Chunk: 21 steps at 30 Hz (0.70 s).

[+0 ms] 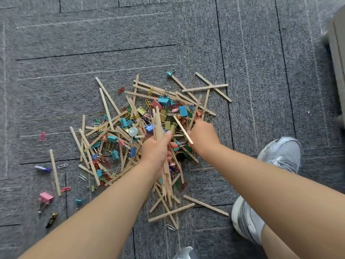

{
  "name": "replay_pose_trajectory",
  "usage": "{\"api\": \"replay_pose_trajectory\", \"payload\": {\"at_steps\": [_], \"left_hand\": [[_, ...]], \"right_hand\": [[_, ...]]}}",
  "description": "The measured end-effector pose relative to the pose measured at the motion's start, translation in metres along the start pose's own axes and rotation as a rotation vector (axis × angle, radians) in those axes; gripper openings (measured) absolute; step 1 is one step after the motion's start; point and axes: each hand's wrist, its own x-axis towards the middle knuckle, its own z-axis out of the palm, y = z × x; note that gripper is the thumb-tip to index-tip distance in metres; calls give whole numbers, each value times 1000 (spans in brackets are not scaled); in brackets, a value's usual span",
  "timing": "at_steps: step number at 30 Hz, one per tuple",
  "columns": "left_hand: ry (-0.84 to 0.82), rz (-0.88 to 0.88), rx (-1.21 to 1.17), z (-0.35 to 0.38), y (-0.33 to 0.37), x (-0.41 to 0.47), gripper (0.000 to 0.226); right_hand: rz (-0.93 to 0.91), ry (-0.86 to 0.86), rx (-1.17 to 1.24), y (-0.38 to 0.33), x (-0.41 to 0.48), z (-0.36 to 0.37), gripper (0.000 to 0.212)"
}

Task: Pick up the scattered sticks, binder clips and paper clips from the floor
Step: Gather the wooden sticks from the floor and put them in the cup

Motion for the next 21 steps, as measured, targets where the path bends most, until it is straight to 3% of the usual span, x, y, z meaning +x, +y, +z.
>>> {"api": "replay_pose_trajectory", "payload": {"at_steps": [3,6,11,17,21], "left_hand": [[2,-27,-43,-2,0,-1,18],[4,-47,-54,-5,0,0,20],[-31,-141,-109,-2,5,-3,24],[34,-138,-62,1,-2,1,25],[9,-169,-59,-1,-8,0,32]], "right_hand": [[14,-37,20,5,3,1,8],[43,-28,39,6,3,-2,29],[-8,-1,93,-2,-6,-1,12],[-104,-98,-123,5,-14,18,24],[-145,-116,-246,11,-12,25,12]]}}
